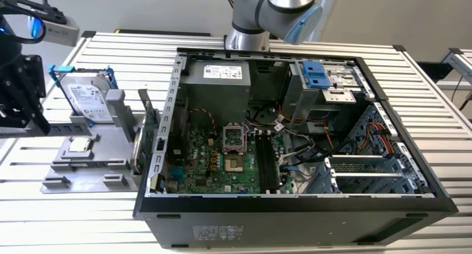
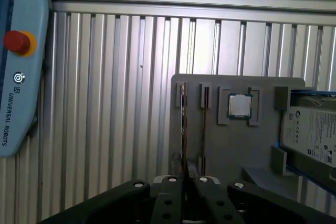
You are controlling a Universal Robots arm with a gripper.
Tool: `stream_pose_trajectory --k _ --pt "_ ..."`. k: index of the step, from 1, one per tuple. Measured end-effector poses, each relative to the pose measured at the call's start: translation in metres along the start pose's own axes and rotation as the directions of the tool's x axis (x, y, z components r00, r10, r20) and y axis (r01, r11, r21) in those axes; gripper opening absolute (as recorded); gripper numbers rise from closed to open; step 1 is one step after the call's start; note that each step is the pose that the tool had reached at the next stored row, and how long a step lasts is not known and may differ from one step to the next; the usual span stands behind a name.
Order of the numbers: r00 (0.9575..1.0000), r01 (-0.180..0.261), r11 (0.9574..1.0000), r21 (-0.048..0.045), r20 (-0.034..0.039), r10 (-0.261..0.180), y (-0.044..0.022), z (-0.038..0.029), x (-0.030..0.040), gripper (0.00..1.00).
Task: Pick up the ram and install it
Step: 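Pick up the ram and move it above insertion slot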
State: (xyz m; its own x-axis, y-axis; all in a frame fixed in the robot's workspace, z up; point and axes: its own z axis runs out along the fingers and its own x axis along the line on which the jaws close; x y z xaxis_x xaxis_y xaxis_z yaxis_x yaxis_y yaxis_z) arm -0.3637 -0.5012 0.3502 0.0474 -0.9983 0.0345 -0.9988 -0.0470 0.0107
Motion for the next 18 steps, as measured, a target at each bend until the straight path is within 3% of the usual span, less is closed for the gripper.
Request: stream_pose_trajectory --k 18 --pt "1.0 0.0 1.0 0.0 0.0 0.0 0.0003 -0.0171 0.0006 0.0"
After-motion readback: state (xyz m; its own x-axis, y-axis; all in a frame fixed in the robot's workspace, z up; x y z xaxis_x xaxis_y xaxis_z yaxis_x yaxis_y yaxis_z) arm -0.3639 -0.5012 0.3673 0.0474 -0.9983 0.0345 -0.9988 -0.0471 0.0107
